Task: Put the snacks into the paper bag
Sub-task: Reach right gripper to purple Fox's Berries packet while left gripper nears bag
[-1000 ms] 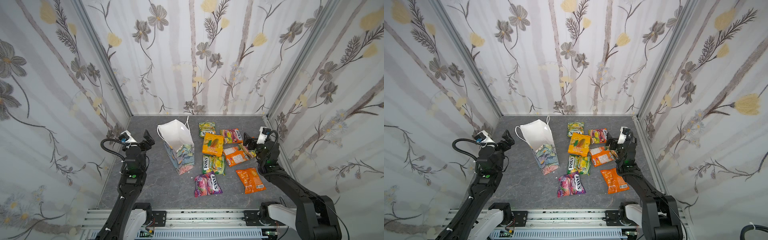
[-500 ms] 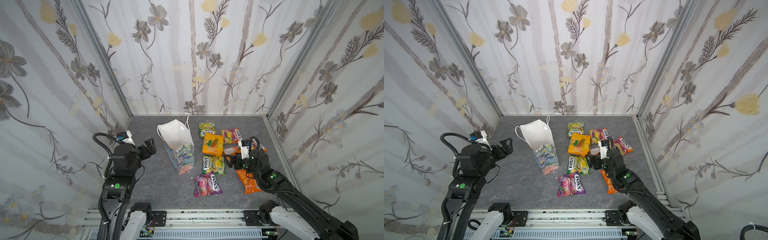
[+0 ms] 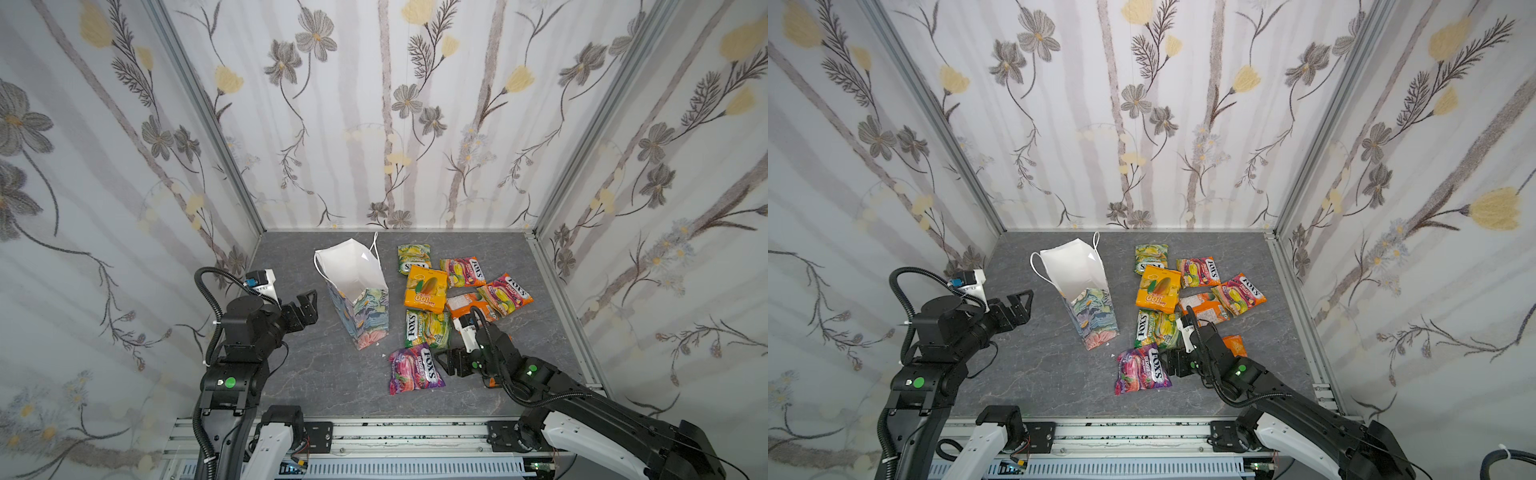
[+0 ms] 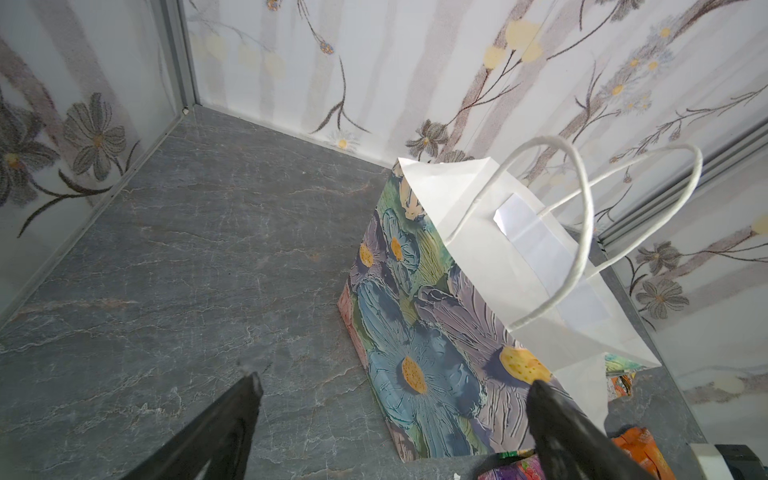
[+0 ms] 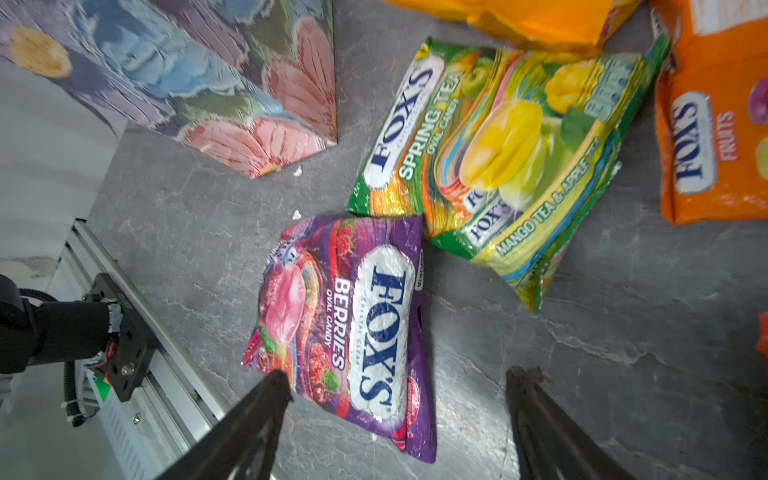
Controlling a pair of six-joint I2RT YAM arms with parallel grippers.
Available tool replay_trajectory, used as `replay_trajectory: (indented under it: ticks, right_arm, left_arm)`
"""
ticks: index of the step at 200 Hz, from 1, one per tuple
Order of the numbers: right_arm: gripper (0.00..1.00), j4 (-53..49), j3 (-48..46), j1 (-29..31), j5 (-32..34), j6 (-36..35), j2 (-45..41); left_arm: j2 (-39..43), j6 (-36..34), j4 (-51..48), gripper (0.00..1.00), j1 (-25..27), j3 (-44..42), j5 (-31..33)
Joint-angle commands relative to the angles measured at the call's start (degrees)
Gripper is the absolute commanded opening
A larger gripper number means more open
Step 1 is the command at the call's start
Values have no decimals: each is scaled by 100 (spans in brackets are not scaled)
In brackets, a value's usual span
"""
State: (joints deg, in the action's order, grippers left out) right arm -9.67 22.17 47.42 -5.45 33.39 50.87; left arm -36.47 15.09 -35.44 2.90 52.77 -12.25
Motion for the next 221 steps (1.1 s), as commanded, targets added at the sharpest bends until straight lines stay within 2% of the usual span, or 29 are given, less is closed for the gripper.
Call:
replay_trajectory:
  ticks: [1, 52, 123, 170, 194, 221]
  right_arm:
    - [81, 454, -38, 301, 301, 164, 317]
    - [79, 1420, -81, 484, 356, 339, 898]
    - [75, 2040, 74, 462, 354, 485, 1783]
    - [71, 2293, 103, 356, 361, 580, 2276]
    - [69, 2548, 50, 269, 245, 590, 2477]
    - [65, 2642, 105, 207, 150, 556, 2649]
  left_arm:
    - [-12, -247, 262, 100, -8, 1, -317]
    - [73, -225, 551, 100, -15, -176, -410]
    - [245, -147, 845, 100, 0, -426, -198]
    - [85, -215, 370, 100, 0, -73, -224]
    - [157, -281, 393, 100, -1, -82, -82]
    - [66, -294, 402, 100, 0, -82, -210]
